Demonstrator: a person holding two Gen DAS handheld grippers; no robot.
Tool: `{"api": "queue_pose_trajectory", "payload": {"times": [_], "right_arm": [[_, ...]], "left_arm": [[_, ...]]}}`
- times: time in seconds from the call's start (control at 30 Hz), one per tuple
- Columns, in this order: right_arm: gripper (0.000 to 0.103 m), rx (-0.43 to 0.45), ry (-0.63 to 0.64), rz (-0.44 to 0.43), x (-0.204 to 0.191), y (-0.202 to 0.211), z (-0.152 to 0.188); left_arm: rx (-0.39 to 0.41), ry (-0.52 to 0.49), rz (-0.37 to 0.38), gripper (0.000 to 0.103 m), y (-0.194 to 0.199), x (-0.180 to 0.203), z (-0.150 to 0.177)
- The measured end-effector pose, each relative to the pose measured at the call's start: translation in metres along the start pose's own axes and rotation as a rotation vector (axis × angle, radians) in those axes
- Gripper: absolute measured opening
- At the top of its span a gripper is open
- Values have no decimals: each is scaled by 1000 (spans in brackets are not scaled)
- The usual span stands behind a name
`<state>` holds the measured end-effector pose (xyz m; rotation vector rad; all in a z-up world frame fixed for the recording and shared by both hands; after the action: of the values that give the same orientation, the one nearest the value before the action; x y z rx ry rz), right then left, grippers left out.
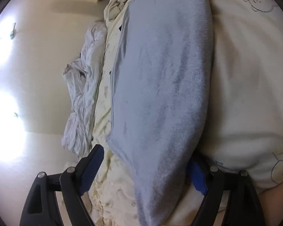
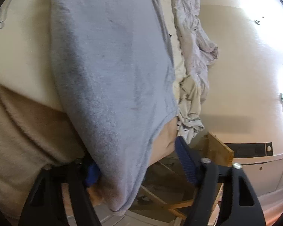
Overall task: Fold clothes
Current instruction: 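Grasp the folded shirt end with both grippers and lift it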
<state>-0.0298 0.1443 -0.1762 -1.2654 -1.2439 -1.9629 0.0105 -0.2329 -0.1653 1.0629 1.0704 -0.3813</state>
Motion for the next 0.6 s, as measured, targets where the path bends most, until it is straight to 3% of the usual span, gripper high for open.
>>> {"api": "queue_pose_trajectory", "payload": {"times": [0.1, 0.2, 0.23, 0.3, 0.33, 0.37, 0.4, 0.47, 0.6], "right_arm": [[54, -61, 11, -46, -7, -13, 2], [54, -64, 33, -20, -11, -18, -2], [54, -64, 28, -25, -10, -18, -3], [39, -55, 12, -35, -7, -17, -4], [35, -48, 3, -42, -5, -16, -5], [17, -43, 1, -58, -4, -18, -6], [11, -39, 0, -72, -4, -19, -7], [10, -35, 19, -77, -6, -19, -9], [7, -5, -5, -35, 19, -13, -7]], "left_arm": [[-16, 1, 28, 84, -6, -4, 0], [-23, -11, -39, 84, -13, -14, 0], [-38, 4, -28, 83, -18, -18, 2], [-79, 31, 25, 64, -29, -22, 6], [-104, 22, 61, 31, -36, -19, 7], [-124, 12, 90, 9, -41, -15, 8], [-127, -2, 97, 9, -44, -11, 6], [-111, -23, 107, 7, -43, -8, 1], [-93, 63, 86, 6, -28, -37, 3]]}}
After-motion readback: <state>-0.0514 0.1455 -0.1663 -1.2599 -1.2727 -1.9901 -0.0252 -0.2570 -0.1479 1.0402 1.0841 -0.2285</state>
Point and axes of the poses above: each gripper's, at about its wrist camera, not at the fingertips, and y roughly against the way its jaws point, x to its right, z to its underside, the point moved 7 cm from there along -y, roughly the way its jaws point, and after that the axes turned 14 degrees about -x, right-handed, at the moved point
